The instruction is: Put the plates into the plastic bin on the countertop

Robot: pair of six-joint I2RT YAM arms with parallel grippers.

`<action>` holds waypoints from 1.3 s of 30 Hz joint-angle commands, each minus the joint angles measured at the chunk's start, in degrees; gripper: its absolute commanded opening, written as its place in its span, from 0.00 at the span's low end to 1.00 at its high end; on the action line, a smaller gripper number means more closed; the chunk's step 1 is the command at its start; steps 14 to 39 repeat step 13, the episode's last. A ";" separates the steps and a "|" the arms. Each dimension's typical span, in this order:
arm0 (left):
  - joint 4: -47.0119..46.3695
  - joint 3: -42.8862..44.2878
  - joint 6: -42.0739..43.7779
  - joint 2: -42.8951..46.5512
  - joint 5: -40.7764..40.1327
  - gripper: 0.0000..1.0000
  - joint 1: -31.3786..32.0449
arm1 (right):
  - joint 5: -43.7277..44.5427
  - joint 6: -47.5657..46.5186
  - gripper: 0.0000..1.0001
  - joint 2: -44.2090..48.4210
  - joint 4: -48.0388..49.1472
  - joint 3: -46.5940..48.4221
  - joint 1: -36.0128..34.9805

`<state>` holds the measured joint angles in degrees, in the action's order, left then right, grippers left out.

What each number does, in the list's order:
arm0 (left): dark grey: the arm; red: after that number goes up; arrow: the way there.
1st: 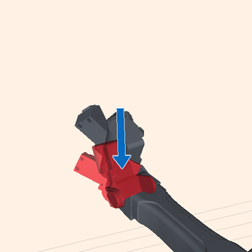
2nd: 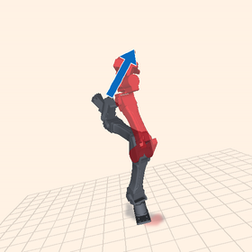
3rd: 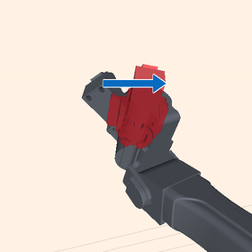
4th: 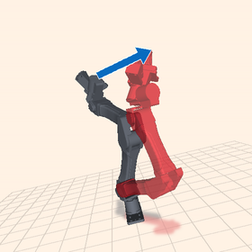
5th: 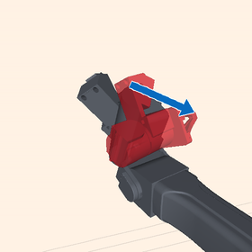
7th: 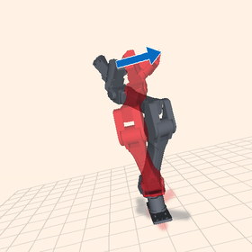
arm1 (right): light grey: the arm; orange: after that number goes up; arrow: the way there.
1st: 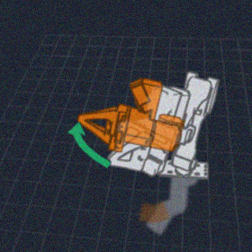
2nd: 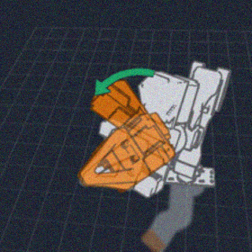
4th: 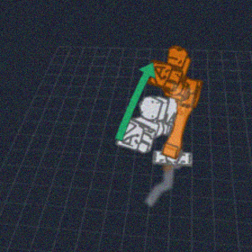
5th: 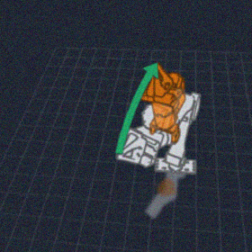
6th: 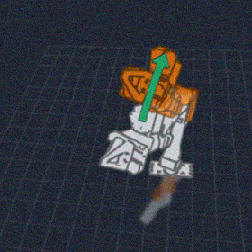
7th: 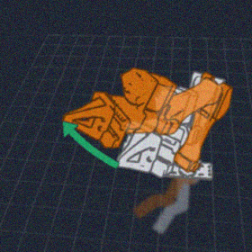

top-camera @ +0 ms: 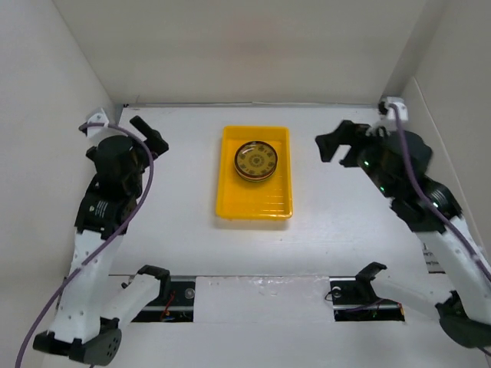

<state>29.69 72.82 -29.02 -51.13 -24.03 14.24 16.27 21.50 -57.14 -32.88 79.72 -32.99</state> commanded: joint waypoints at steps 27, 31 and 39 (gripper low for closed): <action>5.11 -9.53 1.86 19.93 -5.06 1.00 -0.09 | 9.30 -2.42 1.00 23.13 -21.52 0.35 -2.16; 5.11 -9.53 1.86 19.93 -5.06 1.00 -0.09 | 9.30 -2.42 1.00 23.13 -21.52 0.35 -2.16; 5.11 -9.53 1.86 19.93 -5.06 1.00 -0.09 | 9.30 -2.42 1.00 23.13 -21.52 0.35 -2.16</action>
